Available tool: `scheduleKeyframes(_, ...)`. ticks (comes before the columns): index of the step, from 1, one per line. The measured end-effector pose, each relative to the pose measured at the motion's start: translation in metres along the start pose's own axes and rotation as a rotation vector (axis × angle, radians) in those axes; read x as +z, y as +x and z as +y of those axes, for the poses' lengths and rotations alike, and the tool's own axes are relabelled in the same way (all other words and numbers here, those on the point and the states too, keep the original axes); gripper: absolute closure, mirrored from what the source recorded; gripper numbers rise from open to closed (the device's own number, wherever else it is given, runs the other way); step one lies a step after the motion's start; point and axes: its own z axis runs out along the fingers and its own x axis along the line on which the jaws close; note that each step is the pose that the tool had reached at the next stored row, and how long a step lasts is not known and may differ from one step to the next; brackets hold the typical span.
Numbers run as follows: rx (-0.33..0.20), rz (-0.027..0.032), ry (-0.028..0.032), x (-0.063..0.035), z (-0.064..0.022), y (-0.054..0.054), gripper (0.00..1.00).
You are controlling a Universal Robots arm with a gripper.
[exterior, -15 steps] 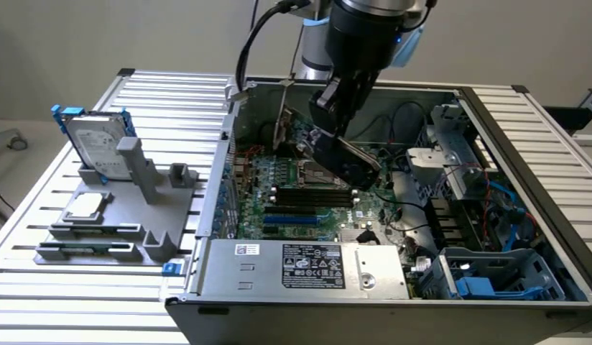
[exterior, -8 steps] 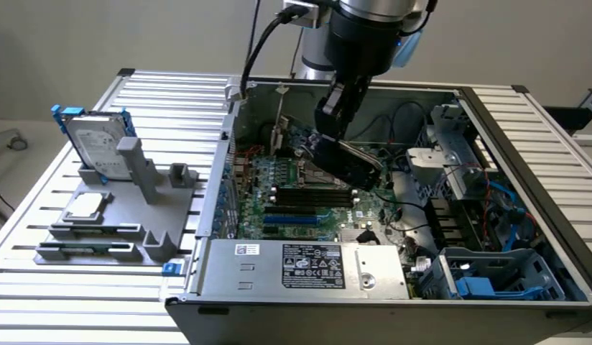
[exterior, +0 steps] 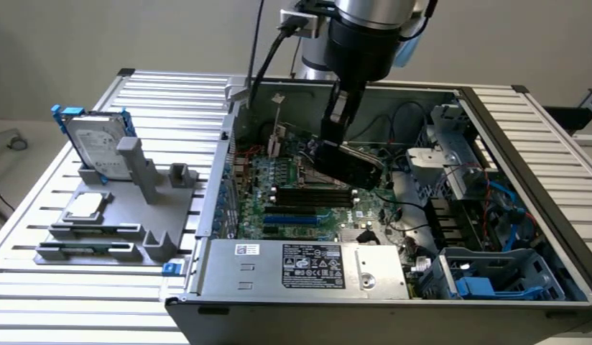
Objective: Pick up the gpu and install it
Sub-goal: 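Insert the gpu into the slot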
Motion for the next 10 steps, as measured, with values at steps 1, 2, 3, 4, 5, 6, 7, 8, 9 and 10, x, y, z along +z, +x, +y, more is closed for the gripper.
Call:
scheduleKeyframes(1, -0.017, -0.0014, 0.0, 0.0005, 0.0, 0.0, 0.74)
scheduleKeyframes(2, -0.033, -0.0034, 0.0, 0.001, -0.0001, 0.0, 0.74)
scheduleKeyframes(3, -0.049, -0.0055, -0.0001, 0.0016, -0.0001, 0.0, 0.74)
scheduleKeyframes(4, -0.064, -0.0086, -0.0005, 0.0022, -0.0001, 0.0, 0.74)
scheduleKeyframes(5, -0.076, -0.012, -0.0008, 0.0028, -0.0001, -0.0001, 0.74)
scheduleKeyframes(6, -0.086, -0.0154, -0.001, 0.0032, 0.0002, 0.0, 0.74)
scheduleKeyframes(7, -0.094, -0.0184, -0.0005, 0.0037, 0.0006, 0.0002, 0.74)
scheduleKeyframes(8, -0.1, -0.0208, 0.002, 0.004, 0.0011, 0.0003, 0.74)
scheduleKeyframes(9, -0.106, -0.0229, 0.0053, 0.0042, 0.0015, 0.0005, 0.74)
scheduleKeyframes(10, -0.112, -0.0242, 0.0089, 0.0044, 0.002, 0.0006, 0.74)
